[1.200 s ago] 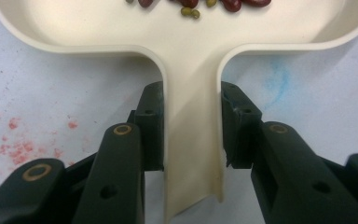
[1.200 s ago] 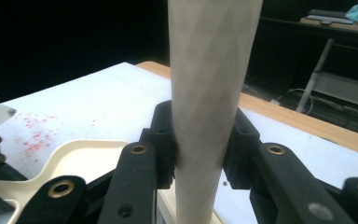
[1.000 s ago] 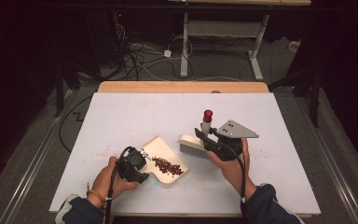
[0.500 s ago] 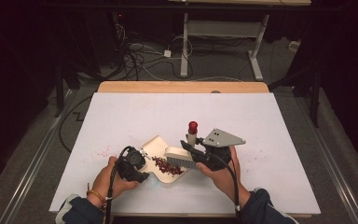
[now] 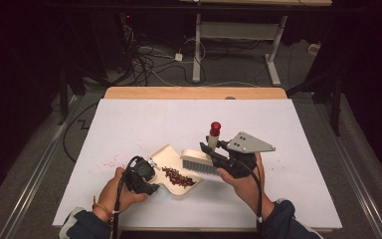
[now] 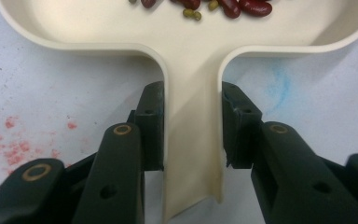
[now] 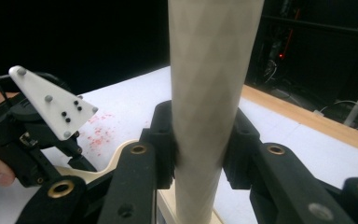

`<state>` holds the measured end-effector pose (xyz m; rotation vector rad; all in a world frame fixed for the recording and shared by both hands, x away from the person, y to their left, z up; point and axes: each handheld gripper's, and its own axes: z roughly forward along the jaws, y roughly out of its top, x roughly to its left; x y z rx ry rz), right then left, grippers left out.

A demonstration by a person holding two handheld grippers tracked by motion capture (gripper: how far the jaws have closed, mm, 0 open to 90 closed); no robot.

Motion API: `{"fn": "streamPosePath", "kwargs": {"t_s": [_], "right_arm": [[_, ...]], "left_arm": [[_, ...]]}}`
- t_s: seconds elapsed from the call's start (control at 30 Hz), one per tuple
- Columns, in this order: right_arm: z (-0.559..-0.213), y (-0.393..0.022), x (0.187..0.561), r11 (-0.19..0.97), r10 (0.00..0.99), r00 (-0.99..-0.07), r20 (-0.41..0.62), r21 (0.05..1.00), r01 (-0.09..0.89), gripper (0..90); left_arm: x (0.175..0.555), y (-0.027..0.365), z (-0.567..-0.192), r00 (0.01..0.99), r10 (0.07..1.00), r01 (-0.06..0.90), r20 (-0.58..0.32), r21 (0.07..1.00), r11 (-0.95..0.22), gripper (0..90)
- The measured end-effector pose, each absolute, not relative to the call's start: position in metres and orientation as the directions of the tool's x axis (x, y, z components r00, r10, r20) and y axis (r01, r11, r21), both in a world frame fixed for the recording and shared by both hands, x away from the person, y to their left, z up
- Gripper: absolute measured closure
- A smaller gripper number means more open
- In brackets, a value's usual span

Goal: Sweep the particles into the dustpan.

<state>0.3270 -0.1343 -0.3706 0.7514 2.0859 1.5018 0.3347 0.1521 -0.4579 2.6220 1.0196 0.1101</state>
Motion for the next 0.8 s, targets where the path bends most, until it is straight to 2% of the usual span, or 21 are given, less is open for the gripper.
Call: {"fn": "streamPosePath", "kwargs": {"t_s": [0.47, 0.8], "right_arm": [[-0.353, -0.183, 0.327, 0.217, 0.72, -0.694, -0.035, 0.96, 0.176, 69.9], [-0.355, -0.221, 0.326, 0.239, 0.746, -0.664, -0.048, 0.95, 0.201, 69.9]], "left_arm": [[0.333, 0.155, -0.46, 0.725, 0.687, 0.655, -0.048, 0.359, -0.666, 63.4], [0.334, 0.157, -0.461, 0.716, 0.696, 0.661, -0.054, 0.376, -0.65, 63.4]]}}
